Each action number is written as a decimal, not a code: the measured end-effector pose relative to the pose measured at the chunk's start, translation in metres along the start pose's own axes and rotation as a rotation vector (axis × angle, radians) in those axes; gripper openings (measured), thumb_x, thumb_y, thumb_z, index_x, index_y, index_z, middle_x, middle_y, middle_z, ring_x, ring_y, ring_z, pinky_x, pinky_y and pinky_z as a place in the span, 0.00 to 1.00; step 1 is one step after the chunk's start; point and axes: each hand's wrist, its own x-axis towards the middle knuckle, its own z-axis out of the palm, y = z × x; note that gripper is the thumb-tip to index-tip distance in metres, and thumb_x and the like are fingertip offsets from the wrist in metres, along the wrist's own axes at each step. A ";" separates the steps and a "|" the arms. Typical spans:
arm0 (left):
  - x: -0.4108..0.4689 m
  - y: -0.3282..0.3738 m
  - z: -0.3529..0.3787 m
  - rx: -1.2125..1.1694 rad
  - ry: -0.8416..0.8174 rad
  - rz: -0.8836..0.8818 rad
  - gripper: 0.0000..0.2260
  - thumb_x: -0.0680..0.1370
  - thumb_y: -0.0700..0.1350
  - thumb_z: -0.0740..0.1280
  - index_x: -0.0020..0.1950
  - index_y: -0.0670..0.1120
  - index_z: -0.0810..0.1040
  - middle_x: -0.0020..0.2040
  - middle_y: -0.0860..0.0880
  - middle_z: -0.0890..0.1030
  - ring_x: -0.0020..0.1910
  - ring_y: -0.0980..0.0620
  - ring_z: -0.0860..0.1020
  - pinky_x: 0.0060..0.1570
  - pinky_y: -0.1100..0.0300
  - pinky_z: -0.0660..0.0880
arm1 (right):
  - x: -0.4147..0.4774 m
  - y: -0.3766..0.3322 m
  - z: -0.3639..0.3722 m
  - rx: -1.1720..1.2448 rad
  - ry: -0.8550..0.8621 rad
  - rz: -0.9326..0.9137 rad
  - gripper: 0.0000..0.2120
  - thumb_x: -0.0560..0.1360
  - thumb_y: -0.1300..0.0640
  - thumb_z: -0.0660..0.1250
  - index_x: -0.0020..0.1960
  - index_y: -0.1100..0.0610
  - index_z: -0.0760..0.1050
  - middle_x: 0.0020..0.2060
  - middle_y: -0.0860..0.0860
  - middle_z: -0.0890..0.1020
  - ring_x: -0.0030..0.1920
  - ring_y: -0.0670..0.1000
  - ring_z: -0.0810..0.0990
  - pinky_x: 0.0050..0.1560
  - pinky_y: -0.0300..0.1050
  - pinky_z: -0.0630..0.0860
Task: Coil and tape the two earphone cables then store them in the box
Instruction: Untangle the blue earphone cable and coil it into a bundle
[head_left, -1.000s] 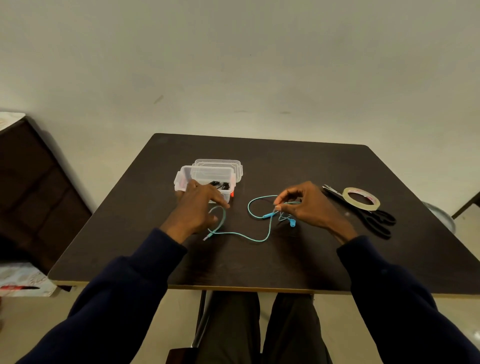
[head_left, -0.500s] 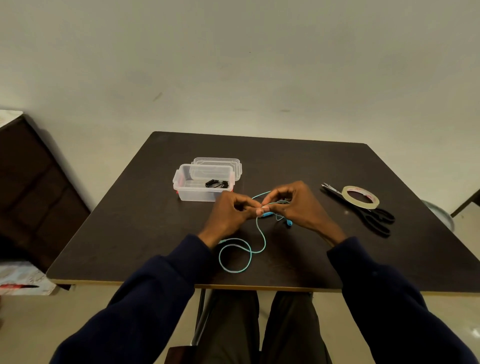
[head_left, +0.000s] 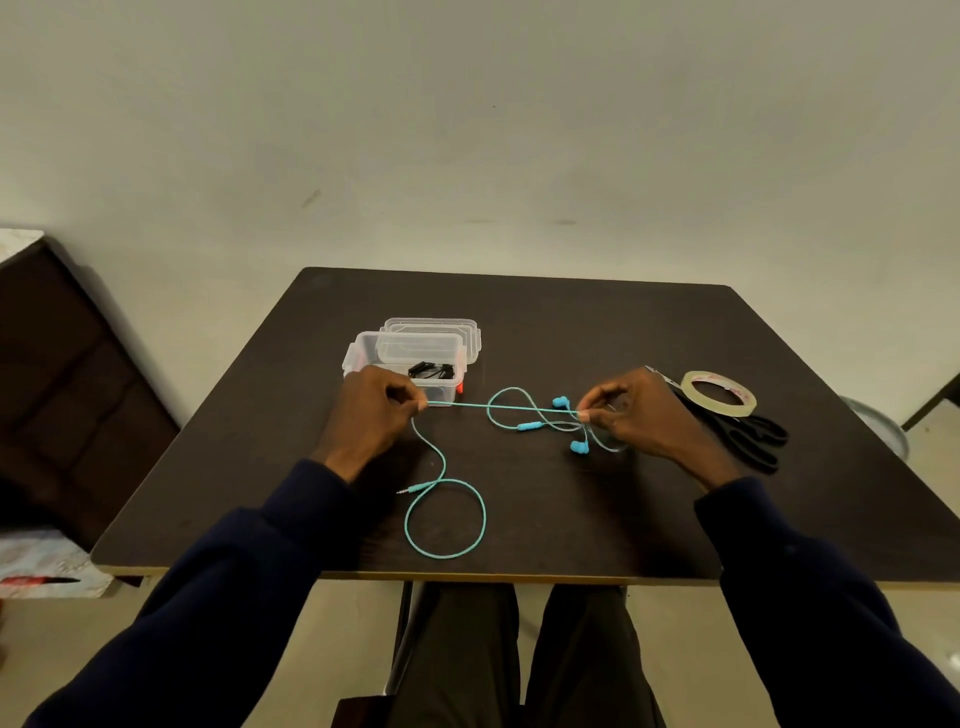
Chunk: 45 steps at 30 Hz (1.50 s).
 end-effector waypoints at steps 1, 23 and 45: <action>0.001 -0.002 -0.001 0.021 0.002 0.003 0.02 0.73 0.42 0.77 0.45 0.47 0.88 0.41 0.55 0.84 0.38 0.64 0.79 0.42 0.75 0.71 | 0.000 -0.001 0.001 -0.038 0.013 -0.012 0.02 0.73 0.55 0.76 0.45 0.50 0.85 0.41 0.43 0.86 0.41 0.38 0.82 0.49 0.39 0.81; -0.002 0.066 0.008 -0.088 -0.232 0.261 0.13 0.71 0.43 0.79 0.55 0.49 0.87 0.48 0.50 0.87 0.45 0.58 0.80 0.48 0.59 0.77 | 0.011 -0.044 0.036 0.121 -0.083 -0.301 0.05 0.72 0.58 0.76 0.48 0.54 0.86 0.41 0.46 0.84 0.42 0.45 0.81 0.41 0.36 0.76; -0.006 0.062 0.015 -0.037 -0.221 0.184 0.17 0.72 0.44 0.79 0.60 0.49 0.85 0.45 0.58 0.86 0.41 0.62 0.82 0.41 0.73 0.74 | 0.009 -0.014 0.017 0.213 -0.069 -0.130 0.04 0.73 0.57 0.75 0.48 0.52 0.85 0.38 0.47 0.87 0.39 0.45 0.86 0.44 0.39 0.83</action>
